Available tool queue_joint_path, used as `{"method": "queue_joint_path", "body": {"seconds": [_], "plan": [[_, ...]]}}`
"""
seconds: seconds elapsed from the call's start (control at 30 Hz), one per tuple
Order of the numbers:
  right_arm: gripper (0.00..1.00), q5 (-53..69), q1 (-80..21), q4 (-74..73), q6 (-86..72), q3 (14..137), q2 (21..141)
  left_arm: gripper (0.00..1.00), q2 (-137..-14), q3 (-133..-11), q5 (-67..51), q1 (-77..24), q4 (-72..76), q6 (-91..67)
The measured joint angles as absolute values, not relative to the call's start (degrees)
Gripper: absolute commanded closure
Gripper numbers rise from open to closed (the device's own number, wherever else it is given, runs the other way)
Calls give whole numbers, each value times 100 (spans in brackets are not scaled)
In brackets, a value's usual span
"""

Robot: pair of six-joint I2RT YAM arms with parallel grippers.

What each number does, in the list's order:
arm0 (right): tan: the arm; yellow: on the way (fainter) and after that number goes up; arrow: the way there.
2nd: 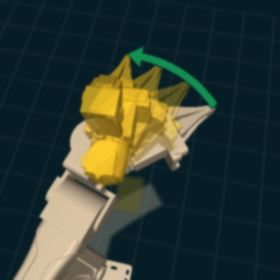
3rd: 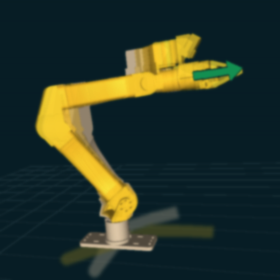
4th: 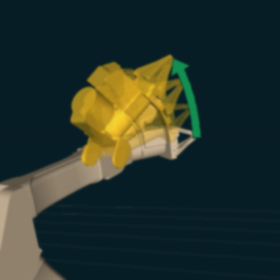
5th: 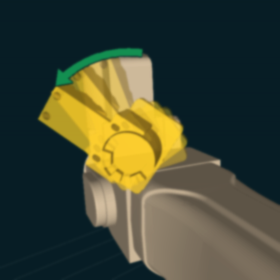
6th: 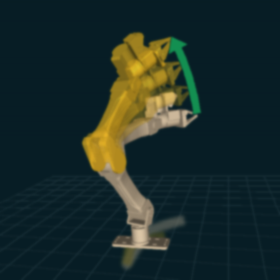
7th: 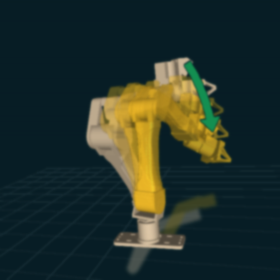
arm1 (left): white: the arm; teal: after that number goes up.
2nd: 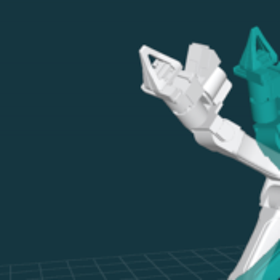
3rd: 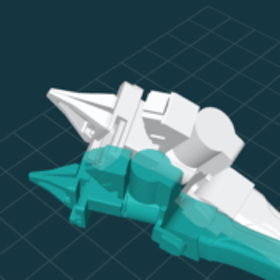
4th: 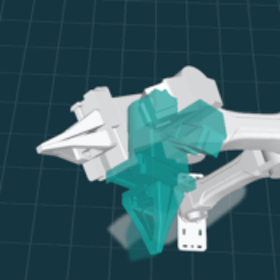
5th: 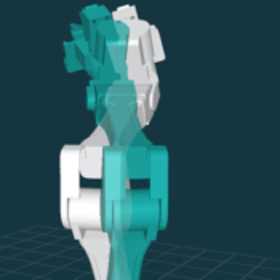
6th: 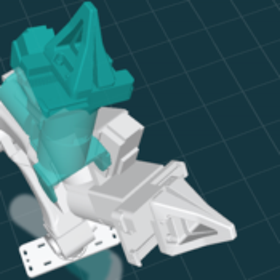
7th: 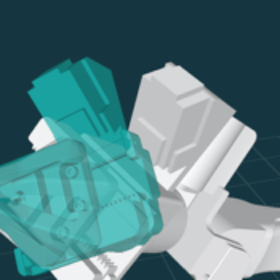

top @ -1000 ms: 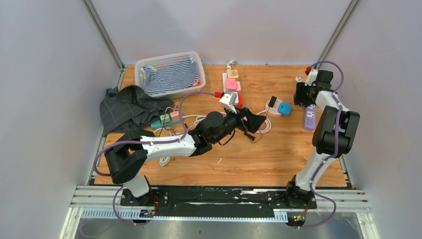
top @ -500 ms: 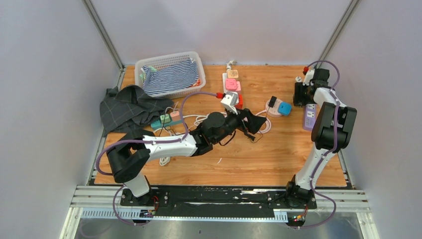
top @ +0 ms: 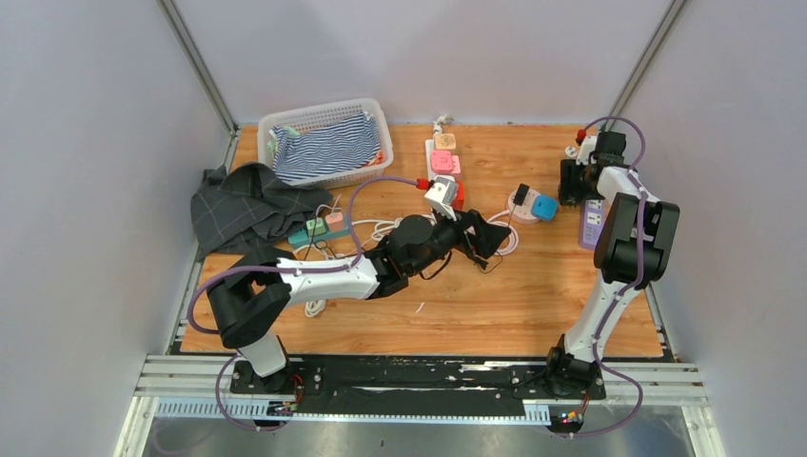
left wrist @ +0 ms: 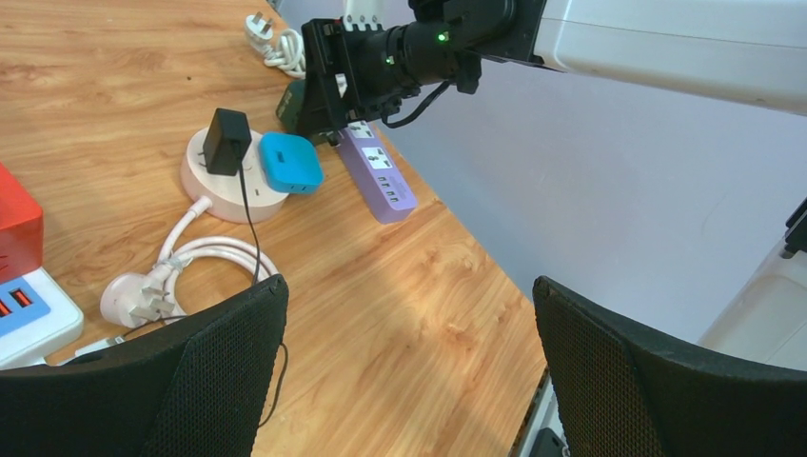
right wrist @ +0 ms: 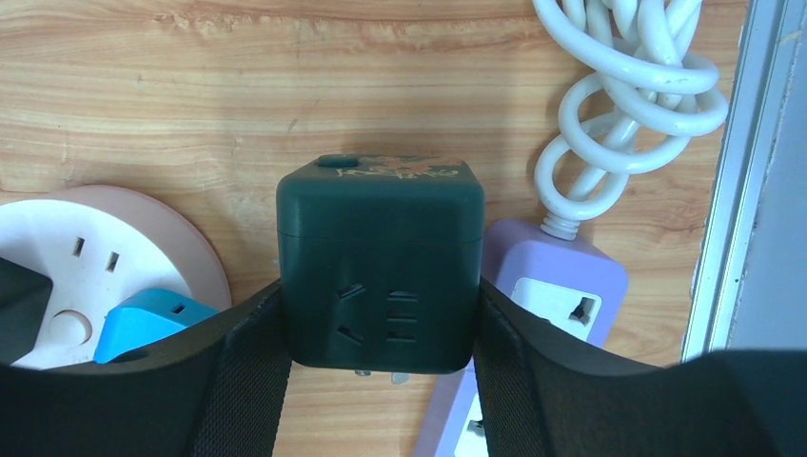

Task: Pull the plug off the socket
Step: Place the plug at the corner of the board, then move the socket to the corner of the board.

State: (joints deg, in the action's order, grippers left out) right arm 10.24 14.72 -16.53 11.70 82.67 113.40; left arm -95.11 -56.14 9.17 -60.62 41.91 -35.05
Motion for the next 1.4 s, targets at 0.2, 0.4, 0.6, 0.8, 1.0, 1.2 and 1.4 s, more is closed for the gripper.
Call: {"method": "queue_joint_path", "body": {"seconds": [0.2,0.4,0.6,0.8,1.0,1.2,1.4], "plan": [[23,1024,1472,-1656,1160,8267,11332,0,-9515,-5614,899,-6062,4191,-3507],[22,1026,1472,-1651,1155,8248,11249,0,-9515,-5614,860,-6062,4191,-3507],[20,1026,1472,-1605,1240,7721,10525,0,-9515,-5614,829,-6062,4191,-3485],[16,1363,1483,-1520,1653,6770,9080,0,-9515,-5614,729,-6062,4191,-3450],[11,2755,1761,-1437,2268,5666,7284,0,-9515,-5625,491,-6062,4191,-3127],[1,4051,2001,-1538,2834,4720,5909,0,-9511,-5625,198,-6064,4193,-2497],[1,5050,2292,-1614,3201,4274,5321,0,-9467,-5570,-237,-6062,4335,-1931]]}}
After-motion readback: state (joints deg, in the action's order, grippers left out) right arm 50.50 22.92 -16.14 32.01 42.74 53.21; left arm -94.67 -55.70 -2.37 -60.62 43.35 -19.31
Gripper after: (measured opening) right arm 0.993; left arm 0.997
